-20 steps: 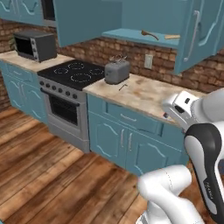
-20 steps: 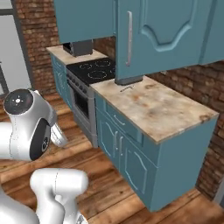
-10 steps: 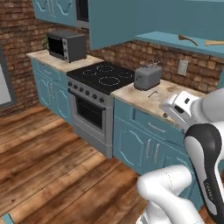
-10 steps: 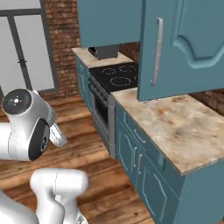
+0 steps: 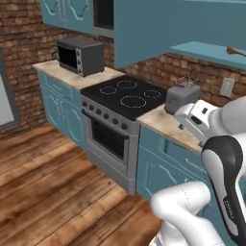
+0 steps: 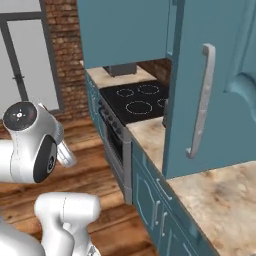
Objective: Organize the utensils by type. Pick up the wooden spoons from the counter and place them in the open cabinet. Then pick up the metallic utensils from the counter and place them in the open drawer.
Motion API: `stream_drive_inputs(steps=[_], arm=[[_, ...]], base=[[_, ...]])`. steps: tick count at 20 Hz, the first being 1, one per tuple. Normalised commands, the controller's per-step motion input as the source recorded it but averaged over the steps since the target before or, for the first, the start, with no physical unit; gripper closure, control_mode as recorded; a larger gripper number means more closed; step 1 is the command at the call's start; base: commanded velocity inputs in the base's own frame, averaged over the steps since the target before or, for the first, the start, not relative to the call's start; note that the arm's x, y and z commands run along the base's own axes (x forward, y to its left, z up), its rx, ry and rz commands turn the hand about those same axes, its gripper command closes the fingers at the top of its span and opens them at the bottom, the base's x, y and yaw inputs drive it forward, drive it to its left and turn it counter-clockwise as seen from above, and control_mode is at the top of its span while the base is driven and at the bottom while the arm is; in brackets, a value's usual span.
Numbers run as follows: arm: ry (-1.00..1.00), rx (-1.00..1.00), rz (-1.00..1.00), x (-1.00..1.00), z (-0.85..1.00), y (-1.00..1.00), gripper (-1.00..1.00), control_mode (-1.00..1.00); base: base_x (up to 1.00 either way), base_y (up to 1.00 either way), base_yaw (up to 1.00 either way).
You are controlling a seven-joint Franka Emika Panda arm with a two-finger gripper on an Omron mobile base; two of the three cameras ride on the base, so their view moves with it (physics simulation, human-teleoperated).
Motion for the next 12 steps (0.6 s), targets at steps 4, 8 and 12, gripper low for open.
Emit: stream_drive_inputs(steps=[4, 8, 12], arm=[[0.00, 0.00, 0.00, 0.00, 0.00, 0.00, -1.00, 1.00], [0.00, 0.00, 0.00, 0.00, 0.00, 0.00, -1.00, 1.00], [0.00, 0.00, 0.00, 0.00, 0.00, 0.00, -1.00, 1.00]], base=[[0.74, 0.00, -0.22], [0.80, 0.00, -0.27], [0.90, 0.00, -0.33]])
